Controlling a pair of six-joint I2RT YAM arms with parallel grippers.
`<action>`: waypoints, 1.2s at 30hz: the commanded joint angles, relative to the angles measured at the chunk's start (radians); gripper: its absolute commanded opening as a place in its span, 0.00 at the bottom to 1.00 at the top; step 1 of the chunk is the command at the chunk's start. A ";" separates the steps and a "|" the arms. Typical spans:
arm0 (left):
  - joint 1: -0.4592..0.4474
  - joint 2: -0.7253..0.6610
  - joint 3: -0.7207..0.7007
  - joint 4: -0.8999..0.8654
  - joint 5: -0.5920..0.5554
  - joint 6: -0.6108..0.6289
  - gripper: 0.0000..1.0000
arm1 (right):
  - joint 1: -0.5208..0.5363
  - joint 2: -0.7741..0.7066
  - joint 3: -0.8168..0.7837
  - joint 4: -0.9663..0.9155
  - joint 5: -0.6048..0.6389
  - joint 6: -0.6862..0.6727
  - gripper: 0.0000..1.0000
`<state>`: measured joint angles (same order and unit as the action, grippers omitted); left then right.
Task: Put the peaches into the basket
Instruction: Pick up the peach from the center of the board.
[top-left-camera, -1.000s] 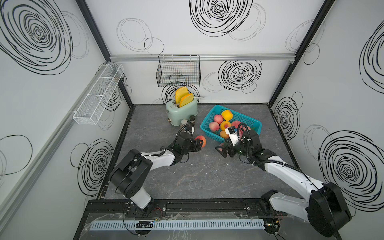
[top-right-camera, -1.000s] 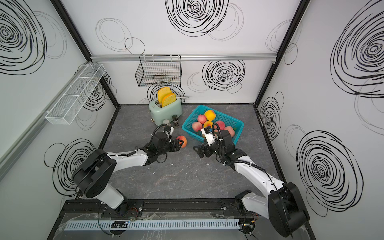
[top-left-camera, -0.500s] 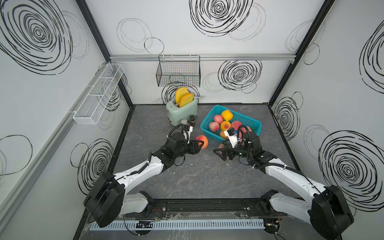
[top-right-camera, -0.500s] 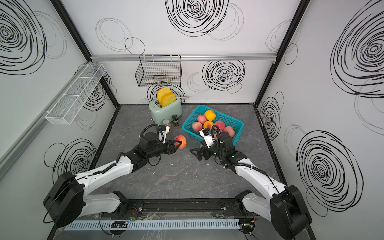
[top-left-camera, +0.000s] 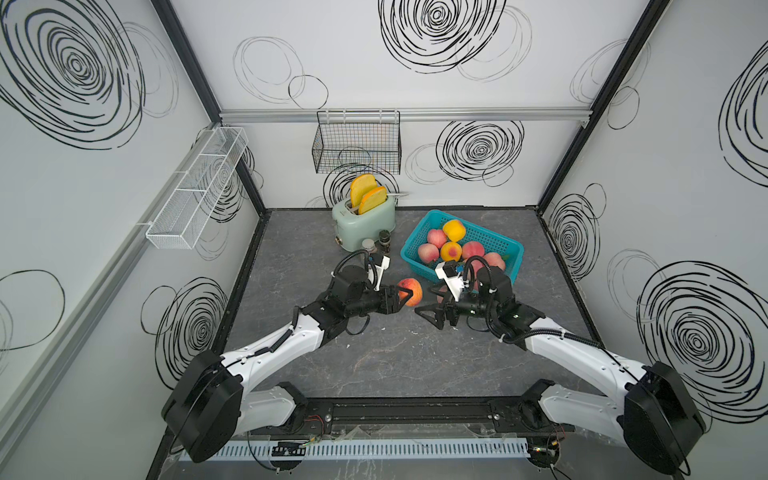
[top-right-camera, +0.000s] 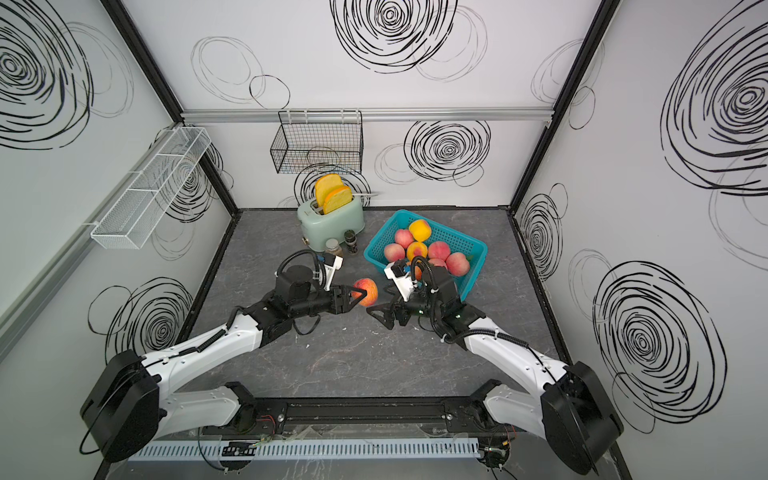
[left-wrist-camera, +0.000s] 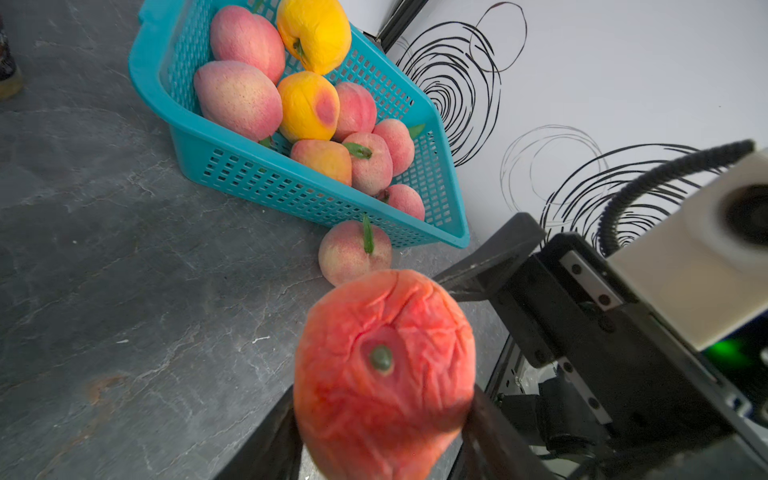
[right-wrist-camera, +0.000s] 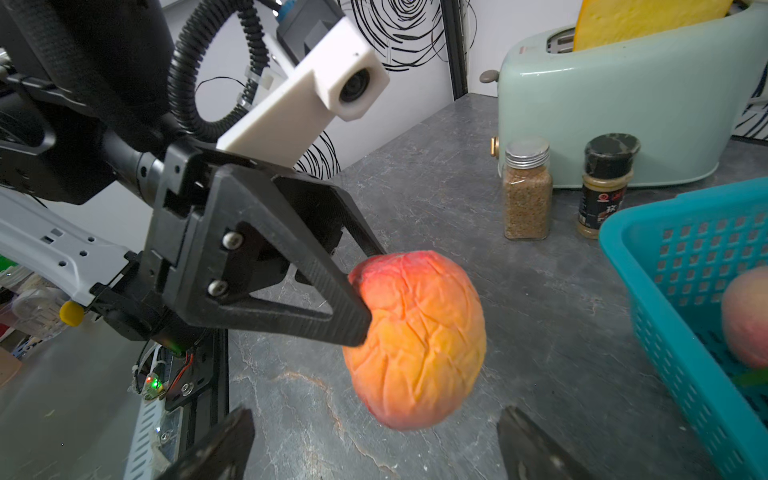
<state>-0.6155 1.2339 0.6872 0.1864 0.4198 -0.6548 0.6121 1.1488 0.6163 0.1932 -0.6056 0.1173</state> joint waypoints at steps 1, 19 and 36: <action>-0.004 -0.030 -0.008 0.041 0.063 -0.019 0.60 | 0.008 0.019 0.002 0.041 -0.028 -0.002 0.95; -0.030 -0.047 0.008 0.006 0.103 -0.012 0.60 | 0.022 0.060 0.030 0.075 -0.046 -0.004 0.91; -0.056 -0.042 0.003 0.013 0.094 -0.017 0.60 | 0.036 0.035 0.011 0.092 -0.046 0.002 0.67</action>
<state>-0.6609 1.1938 0.6846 0.1738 0.5007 -0.6632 0.6415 1.2098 0.6197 0.2470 -0.6518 0.1291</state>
